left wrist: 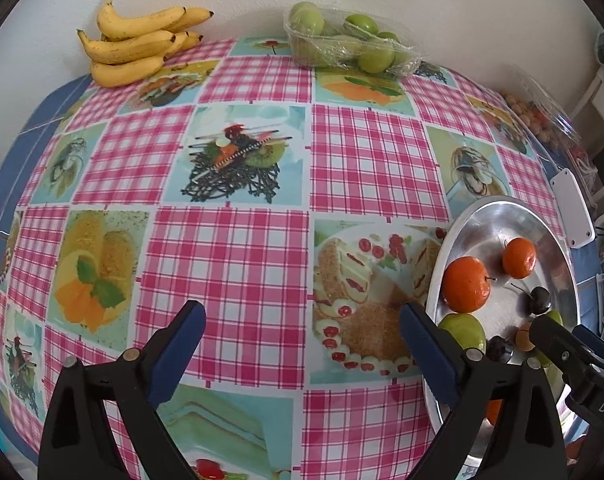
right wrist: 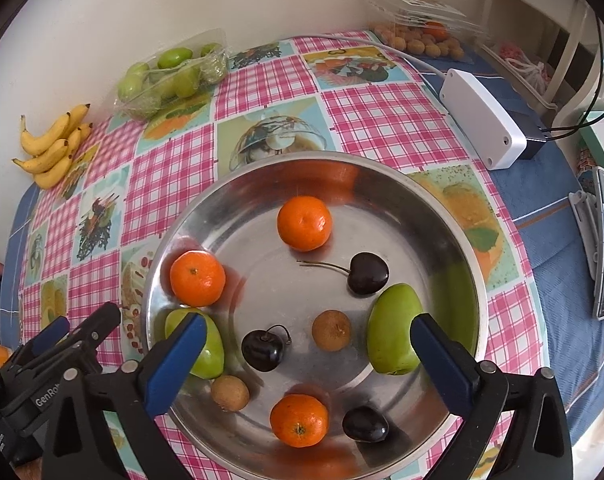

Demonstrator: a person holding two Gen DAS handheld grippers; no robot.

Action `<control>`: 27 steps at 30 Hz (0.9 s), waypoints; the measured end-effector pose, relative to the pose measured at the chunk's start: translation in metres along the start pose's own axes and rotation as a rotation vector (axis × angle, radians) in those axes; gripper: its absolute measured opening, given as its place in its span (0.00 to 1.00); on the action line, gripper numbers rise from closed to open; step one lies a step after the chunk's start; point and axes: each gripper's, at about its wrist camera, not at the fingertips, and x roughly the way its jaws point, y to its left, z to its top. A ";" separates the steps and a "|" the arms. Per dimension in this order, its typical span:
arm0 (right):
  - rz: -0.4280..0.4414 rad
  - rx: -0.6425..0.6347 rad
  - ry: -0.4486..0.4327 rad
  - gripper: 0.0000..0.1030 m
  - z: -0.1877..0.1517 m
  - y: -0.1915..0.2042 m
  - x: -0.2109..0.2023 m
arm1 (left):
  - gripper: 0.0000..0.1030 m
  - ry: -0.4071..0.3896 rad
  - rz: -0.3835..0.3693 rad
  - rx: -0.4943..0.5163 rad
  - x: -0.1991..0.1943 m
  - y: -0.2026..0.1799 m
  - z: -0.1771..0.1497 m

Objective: Organize fruits

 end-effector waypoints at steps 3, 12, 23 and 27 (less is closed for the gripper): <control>0.002 -0.005 -0.006 1.00 0.000 0.002 -0.001 | 0.94 -0.007 0.028 0.005 -0.002 0.001 0.000; 0.006 -0.046 -0.006 1.00 -0.002 0.011 0.000 | 0.94 -0.039 0.144 -0.012 -0.009 0.010 -0.002; 0.001 -0.054 -0.008 1.00 -0.008 0.016 -0.003 | 0.94 -0.045 0.242 -0.032 -0.018 0.020 -0.007; 0.001 -0.059 -0.011 1.00 -0.011 0.018 -0.005 | 0.94 -0.046 0.237 -0.042 -0.021 0.025 -0.010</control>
